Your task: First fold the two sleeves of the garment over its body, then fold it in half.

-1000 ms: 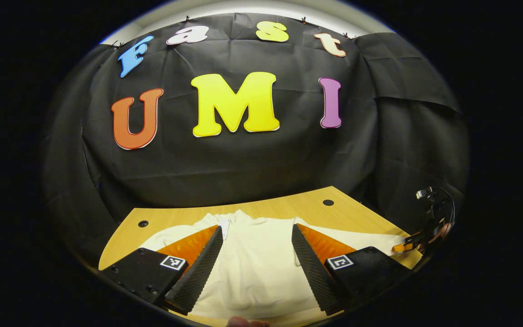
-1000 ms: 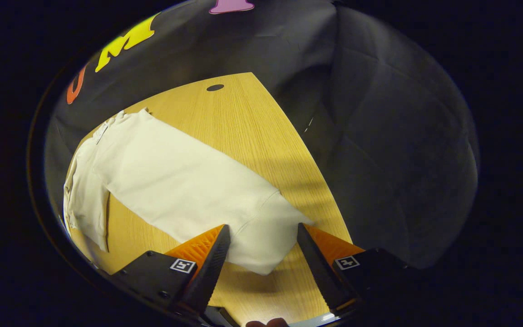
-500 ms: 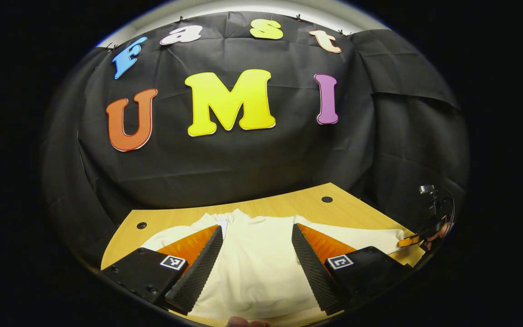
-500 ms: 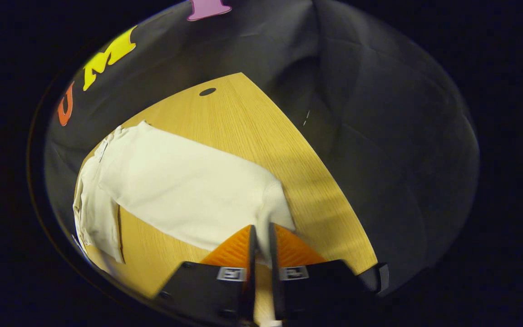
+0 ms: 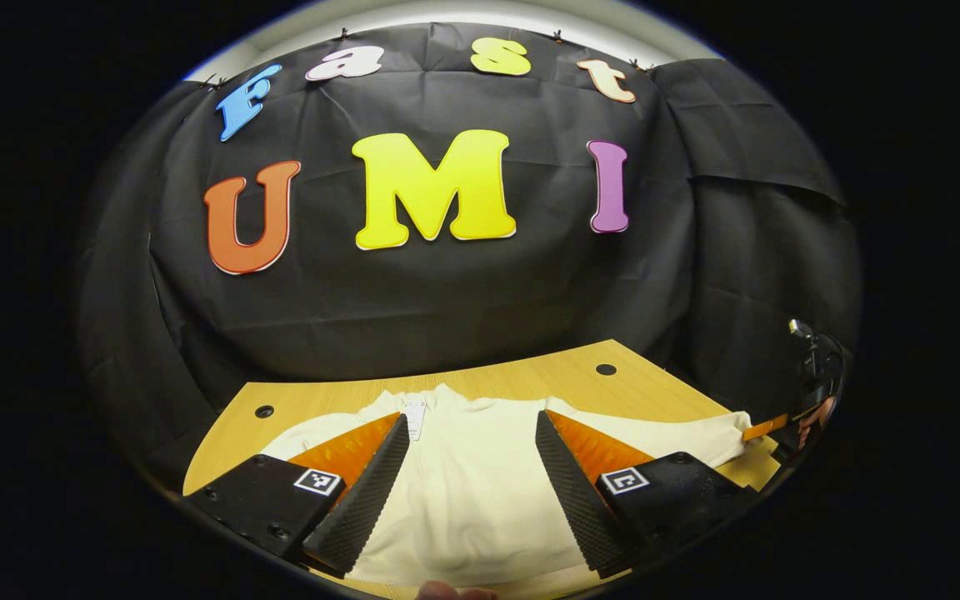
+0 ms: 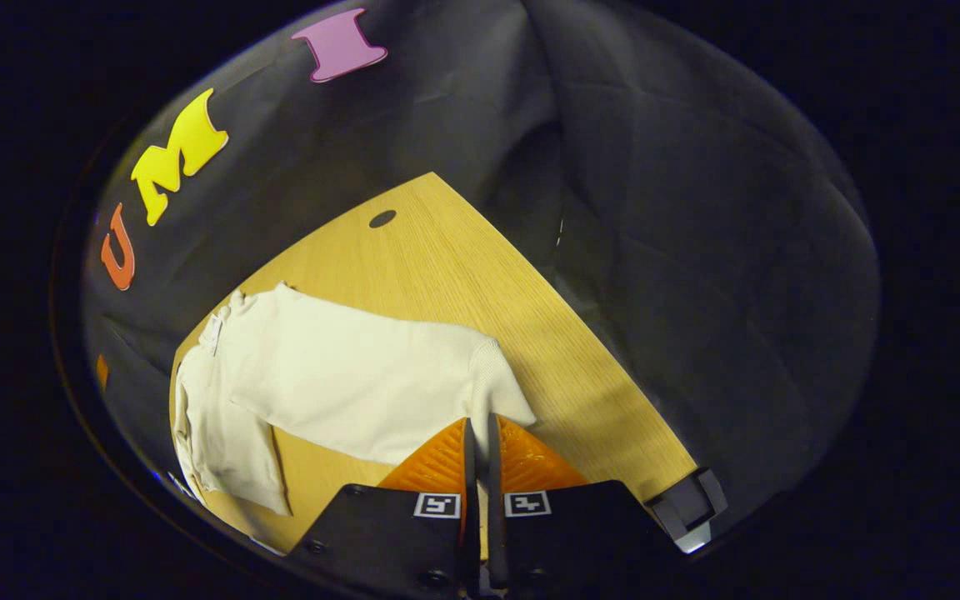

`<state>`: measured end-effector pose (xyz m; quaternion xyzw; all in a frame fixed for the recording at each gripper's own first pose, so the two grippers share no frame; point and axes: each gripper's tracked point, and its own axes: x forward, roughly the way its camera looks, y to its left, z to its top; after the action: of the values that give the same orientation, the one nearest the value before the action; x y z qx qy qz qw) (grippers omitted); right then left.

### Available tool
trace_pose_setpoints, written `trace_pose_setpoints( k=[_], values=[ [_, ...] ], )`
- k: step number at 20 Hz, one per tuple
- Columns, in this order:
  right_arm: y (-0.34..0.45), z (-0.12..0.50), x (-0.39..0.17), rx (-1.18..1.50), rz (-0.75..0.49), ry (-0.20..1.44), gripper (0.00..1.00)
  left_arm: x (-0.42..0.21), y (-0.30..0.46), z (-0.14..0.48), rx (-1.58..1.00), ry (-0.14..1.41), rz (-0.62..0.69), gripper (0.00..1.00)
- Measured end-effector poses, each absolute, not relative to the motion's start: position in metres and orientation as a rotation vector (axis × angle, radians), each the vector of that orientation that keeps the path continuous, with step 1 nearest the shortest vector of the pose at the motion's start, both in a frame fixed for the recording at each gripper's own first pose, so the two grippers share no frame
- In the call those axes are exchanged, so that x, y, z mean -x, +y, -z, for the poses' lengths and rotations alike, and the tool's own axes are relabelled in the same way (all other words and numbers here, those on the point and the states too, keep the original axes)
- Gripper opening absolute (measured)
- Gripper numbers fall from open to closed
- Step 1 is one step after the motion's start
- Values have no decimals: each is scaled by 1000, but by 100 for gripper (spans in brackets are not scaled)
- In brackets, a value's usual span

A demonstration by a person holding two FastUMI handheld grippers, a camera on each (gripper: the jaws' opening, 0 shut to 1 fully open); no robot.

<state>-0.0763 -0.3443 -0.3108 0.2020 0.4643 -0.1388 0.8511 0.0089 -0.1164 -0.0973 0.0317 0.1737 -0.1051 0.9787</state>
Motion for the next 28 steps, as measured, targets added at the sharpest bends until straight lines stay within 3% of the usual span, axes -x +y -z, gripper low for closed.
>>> trace_pose_setpoints(
  k=[17, 28],
  values=[
    [-199, 137, -71, -560, -71, 705, 5, 3, -22, 85, 12, 307, 19, 97],
    [-9, 60, -169, -439, -415, 673, 5, 36, 92, 79, 75, 267, -222, 97]
  ],
)
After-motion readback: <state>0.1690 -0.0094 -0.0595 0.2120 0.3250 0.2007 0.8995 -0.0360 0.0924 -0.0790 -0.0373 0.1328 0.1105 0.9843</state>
